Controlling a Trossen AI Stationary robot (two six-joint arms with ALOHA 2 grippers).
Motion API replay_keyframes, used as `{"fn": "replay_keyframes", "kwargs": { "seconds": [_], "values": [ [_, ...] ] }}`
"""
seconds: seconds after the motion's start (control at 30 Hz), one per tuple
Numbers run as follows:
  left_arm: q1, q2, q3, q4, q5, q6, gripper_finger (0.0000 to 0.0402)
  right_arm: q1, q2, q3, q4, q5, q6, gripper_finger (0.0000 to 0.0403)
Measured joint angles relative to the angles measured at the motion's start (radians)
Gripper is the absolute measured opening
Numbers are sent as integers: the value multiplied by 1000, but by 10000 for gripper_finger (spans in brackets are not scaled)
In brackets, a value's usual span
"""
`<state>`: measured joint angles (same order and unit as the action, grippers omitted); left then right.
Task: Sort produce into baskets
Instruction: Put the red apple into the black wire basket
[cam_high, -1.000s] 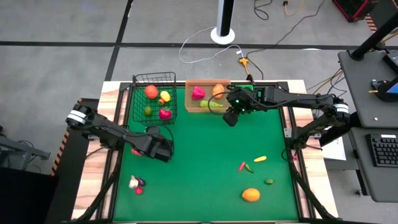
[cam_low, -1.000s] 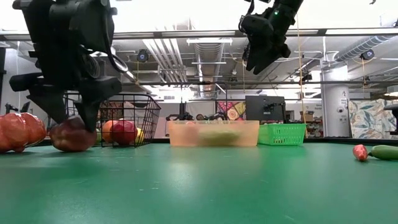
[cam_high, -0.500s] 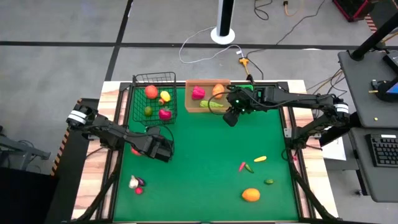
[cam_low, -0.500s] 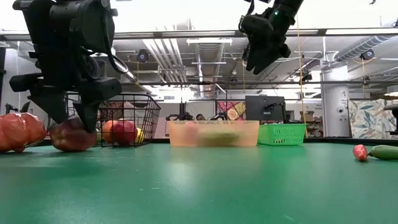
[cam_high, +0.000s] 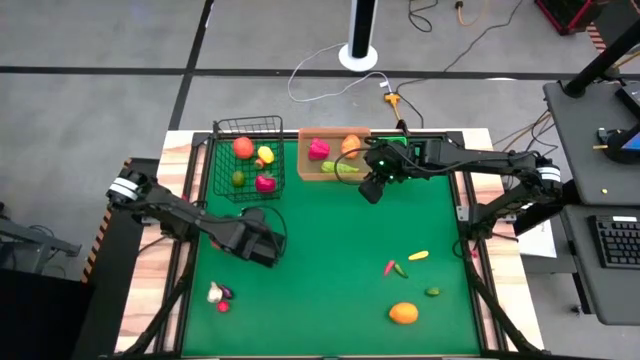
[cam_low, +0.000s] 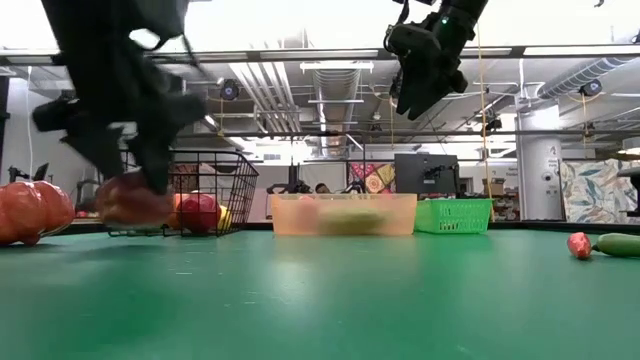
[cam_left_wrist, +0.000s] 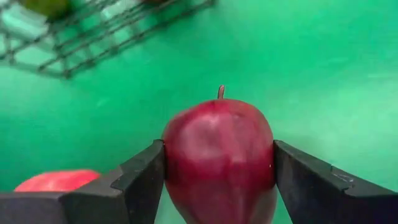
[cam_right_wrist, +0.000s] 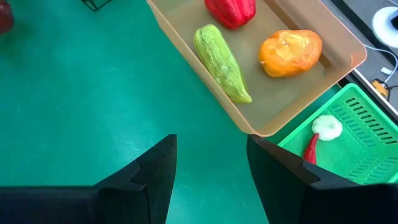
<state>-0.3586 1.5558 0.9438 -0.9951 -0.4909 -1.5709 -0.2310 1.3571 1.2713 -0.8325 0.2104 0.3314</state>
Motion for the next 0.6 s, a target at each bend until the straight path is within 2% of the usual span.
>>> {"fn": "replay_keyframes", "kwargs": {
  "seconds": [0.13, 0.47, 0.6],
  "values": [
    [-21, -1, 67, -8, -62, 89, 251, 6, 0, 0, 0, 0, -6, 187],
    [-108, -16, 223, -13, -329, 353, 250, 101, 0, -1, 9, 0, -10, 187],
    [-131, -41, 274, -17, -360, 512, 250, 149, 0, -1, 39, 0, -10, 187]
  ]
}}
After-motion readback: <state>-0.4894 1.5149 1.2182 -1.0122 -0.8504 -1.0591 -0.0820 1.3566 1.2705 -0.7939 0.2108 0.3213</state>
